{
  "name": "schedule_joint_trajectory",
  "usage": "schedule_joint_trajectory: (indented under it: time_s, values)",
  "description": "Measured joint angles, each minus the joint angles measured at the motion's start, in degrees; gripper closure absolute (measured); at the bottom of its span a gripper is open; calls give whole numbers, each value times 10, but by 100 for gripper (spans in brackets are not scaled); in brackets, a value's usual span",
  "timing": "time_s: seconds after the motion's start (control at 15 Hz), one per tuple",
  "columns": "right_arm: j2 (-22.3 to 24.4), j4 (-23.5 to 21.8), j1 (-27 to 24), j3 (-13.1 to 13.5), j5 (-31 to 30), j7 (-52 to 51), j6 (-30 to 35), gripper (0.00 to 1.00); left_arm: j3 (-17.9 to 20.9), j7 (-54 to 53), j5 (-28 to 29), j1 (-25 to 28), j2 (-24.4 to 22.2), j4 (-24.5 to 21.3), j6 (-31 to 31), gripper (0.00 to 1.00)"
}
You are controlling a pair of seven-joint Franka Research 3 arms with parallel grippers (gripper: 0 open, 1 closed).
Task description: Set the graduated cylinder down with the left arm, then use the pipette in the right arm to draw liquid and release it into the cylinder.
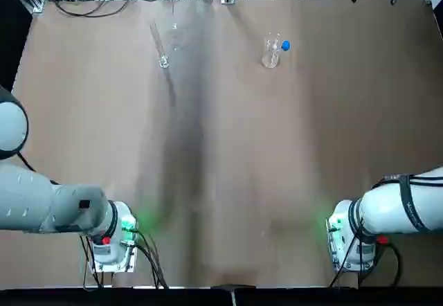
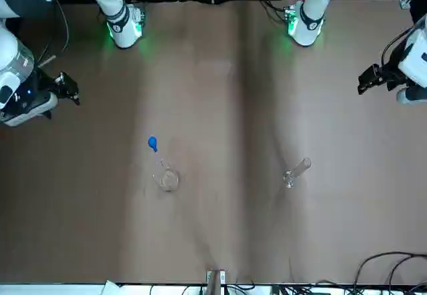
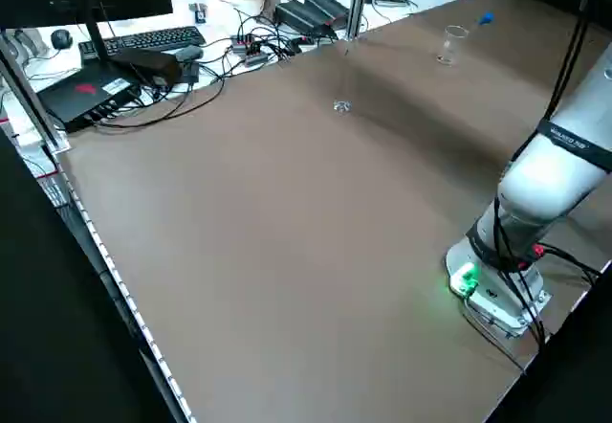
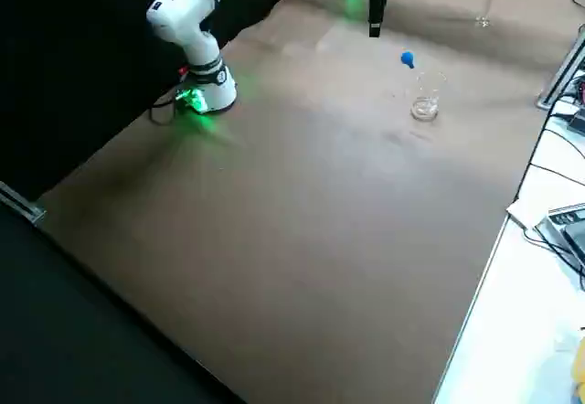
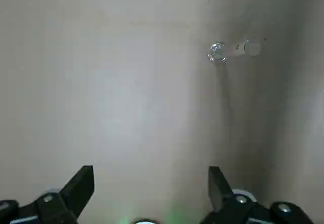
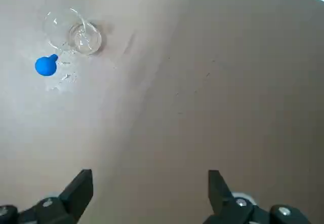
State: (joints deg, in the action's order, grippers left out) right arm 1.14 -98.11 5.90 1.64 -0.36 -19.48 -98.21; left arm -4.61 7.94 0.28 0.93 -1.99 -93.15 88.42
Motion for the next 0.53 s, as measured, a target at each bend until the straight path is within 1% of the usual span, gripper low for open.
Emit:
schedule_joint_trajectory:
  time_s: [0.33,0.53]
  values:
    - [0,0,0,0,0,0,1,0,0,2,1,0,3,0,-4,0]
    - [0,0,0,0,0,-1,20,0,2,2,1,0,24,2,12,0]
